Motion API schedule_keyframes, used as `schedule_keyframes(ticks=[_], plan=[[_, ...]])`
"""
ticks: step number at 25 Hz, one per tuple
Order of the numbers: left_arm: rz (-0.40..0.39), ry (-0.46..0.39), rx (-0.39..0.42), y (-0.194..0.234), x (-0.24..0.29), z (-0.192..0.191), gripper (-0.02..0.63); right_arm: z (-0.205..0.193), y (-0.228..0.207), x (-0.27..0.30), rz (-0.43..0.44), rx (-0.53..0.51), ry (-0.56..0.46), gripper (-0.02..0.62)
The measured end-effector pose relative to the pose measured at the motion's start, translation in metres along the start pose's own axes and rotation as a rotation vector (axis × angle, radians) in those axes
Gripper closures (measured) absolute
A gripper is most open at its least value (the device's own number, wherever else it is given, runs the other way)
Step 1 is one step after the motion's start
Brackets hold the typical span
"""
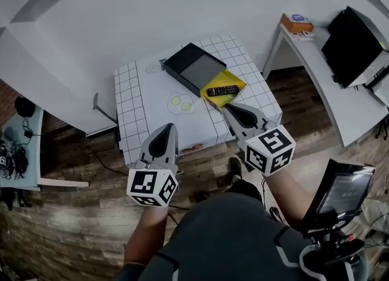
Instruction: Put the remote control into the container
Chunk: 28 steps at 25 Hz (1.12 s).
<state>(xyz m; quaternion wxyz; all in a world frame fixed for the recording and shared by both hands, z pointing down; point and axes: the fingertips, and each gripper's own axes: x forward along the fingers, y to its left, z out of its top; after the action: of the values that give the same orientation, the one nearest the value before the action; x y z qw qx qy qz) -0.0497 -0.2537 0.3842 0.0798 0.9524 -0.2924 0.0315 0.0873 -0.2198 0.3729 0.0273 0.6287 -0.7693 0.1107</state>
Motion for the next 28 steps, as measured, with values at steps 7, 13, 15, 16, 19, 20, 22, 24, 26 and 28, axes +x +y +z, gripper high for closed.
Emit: schedule_keyframes(ticks=[7, 13, 15, 16, 19, 20, 22, 24, 26, 28], plan=[[-0.004, 0.001, -0.012, -0.01, 0.006, 0.002, 0.597, 0.001, -0.003, -0.019, -0.016, 0.014, -0.006, 0.571], [0.048, -0.016, 0.009, -0.013, 0.021, 0.02, 0.597, 0.018, -0.02, -0.024, 0.002, -0.009, -0.034, 0.58], [0.059, -0.023, 0.019, -0.017, 0.025, 0.026, 0.597, 0.024, -0.026, -0.024, 0.011, -0.028, -0.043, 0.581], [0.064, -0.026, 0.022, -0.019, 0.027, 0.028, 0.597, 0.026, -0.028, -0.024, 0.018, -0.027, -0.048, 0.581], [0.078, -0.027, 0.024, -0.022, 0.032, 0.03, 0.597, 0.032, -0.035, -0.024, 0.033, -0.013, -0.064, 0.581], [0.084, -0.026, 0.023, -0.022, 0.033, 0.029, 0.597, 0.033, -0.037, -0.023, 0.037, -0.011, -0.068, 0.581], [0.095, -0.025, 0.018, -0.022, 0.034, 0.027, 0.597, 0.034, -0.041, -0.023, 0.045, -0.012, -0.072, 0.581], [0.104, -0.027, 0.017, -0.023, 0.035, 0.028, 0.597, 0.036, -0.043, -0.022, 0.051, -0.015, -0.074, 0.581], [0.109, -0.029, 0.02, -0.023, 0.035, 0.03, 0.597, 0.037, -0.044, -0.021, 0.057, -0.013, -0.074, 0.581], [0.111, -0.03, 0.022, -0.023, 0.037, 0.03, 0.597, 0.037, -0.045, -0.02, 0.062, -0.015, -0.073, 0.581]])
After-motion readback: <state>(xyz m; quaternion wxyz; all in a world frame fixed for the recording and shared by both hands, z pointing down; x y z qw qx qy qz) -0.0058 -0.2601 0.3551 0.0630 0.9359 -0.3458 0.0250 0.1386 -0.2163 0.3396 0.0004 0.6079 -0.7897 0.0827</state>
